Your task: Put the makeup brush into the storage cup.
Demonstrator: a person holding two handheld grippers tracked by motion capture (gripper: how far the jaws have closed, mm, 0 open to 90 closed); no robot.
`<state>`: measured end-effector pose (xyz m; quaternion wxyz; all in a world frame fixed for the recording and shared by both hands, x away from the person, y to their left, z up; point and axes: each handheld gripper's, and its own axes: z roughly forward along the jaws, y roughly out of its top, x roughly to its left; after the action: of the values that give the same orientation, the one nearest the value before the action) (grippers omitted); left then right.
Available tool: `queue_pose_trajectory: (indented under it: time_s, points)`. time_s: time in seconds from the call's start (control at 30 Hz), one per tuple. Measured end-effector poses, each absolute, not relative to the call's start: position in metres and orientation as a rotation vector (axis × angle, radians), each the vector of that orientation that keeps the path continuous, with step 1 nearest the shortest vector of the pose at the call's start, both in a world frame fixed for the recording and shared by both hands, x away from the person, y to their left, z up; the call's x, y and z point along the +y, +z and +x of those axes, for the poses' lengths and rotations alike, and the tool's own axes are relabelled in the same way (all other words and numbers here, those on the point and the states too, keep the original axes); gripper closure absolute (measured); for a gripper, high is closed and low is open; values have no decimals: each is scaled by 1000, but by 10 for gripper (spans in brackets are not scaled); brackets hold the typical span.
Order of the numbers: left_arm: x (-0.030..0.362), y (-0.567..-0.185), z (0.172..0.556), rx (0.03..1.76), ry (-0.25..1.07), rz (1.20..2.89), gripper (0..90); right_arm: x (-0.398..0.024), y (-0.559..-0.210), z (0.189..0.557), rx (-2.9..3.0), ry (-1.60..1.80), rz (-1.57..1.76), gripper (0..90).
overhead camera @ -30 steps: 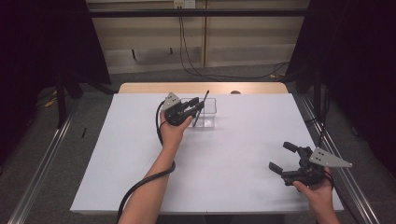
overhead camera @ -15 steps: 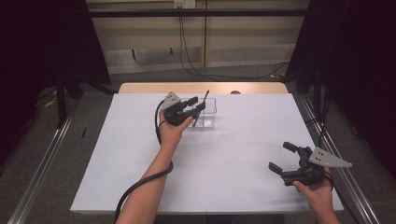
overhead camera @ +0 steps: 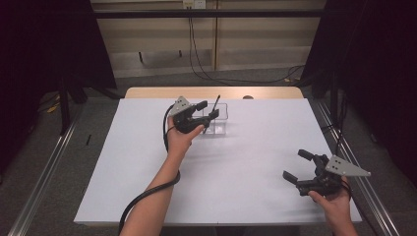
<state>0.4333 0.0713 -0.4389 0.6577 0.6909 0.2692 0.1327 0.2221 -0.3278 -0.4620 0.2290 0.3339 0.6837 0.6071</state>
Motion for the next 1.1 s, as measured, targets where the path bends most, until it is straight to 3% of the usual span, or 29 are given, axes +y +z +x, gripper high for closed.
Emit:
queue_pose_trajectory:
  time_s: [0.43, 1.1]
  points:
    - [74, -434, 430, 587, 273, 1583, 184, -327, -462, 222, 1885, 1666, 917, 8]
    - [80, -433, 426, 551, 265, 1610, 55, -326, -462, 222, 1885, 1666, 920, 9]
